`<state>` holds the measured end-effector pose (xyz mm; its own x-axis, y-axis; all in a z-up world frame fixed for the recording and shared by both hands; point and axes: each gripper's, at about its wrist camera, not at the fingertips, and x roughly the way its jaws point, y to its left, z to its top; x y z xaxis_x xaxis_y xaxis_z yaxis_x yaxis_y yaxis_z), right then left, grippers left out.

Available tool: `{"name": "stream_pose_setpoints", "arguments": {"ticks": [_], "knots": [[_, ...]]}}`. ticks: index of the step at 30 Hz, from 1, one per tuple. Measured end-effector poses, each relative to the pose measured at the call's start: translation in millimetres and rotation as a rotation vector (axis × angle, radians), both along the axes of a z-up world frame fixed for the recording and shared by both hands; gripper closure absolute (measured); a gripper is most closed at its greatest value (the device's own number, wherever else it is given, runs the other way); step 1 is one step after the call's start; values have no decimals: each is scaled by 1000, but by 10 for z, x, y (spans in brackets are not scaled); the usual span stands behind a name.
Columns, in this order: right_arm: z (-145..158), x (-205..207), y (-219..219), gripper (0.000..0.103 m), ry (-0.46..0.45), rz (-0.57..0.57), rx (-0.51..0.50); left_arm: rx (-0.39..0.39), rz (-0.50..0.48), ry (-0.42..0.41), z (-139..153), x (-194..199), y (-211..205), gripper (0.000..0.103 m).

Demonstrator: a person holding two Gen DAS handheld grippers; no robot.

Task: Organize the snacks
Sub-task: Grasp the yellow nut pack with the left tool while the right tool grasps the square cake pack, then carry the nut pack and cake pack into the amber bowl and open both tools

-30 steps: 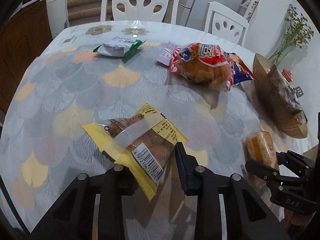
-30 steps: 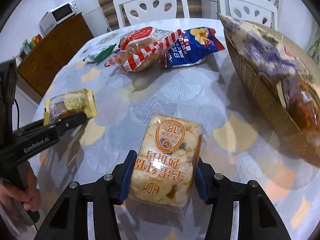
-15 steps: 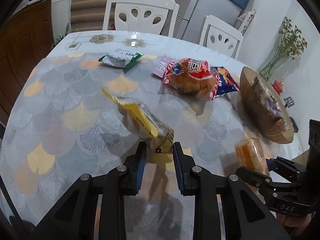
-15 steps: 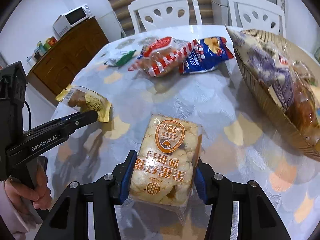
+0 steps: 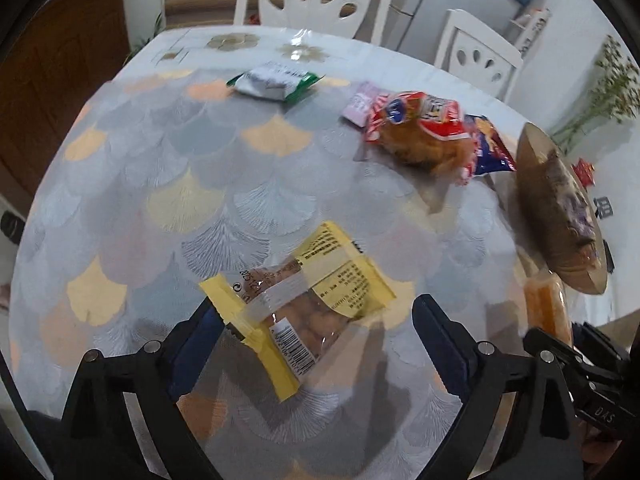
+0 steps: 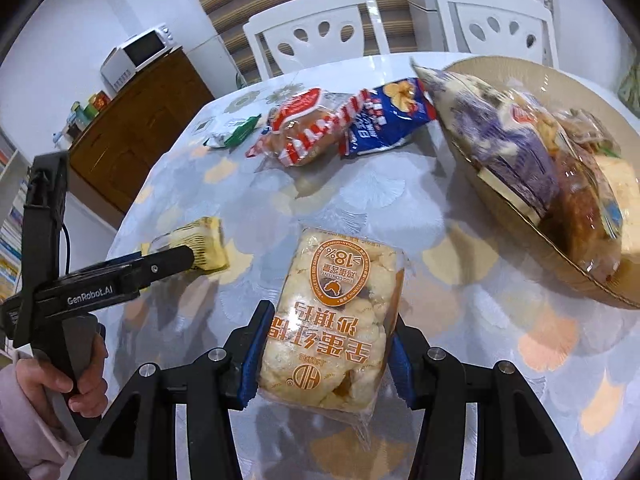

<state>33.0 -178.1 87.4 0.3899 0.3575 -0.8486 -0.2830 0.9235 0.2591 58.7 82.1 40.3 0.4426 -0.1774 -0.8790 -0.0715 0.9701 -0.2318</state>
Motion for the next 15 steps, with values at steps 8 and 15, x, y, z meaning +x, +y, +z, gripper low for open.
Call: {"name": "stream_pose_setpoints", "arguments": {"ticks": [8, 15], "knots": [[-67, -17, -95, 52, 24, -11, -8, 65, 8, 0, -115, 177, 37, 50], [-7, 18, -97, 52, 7, 7, 3, 9, 36, -31, -1, 123, 111, 59]]}}
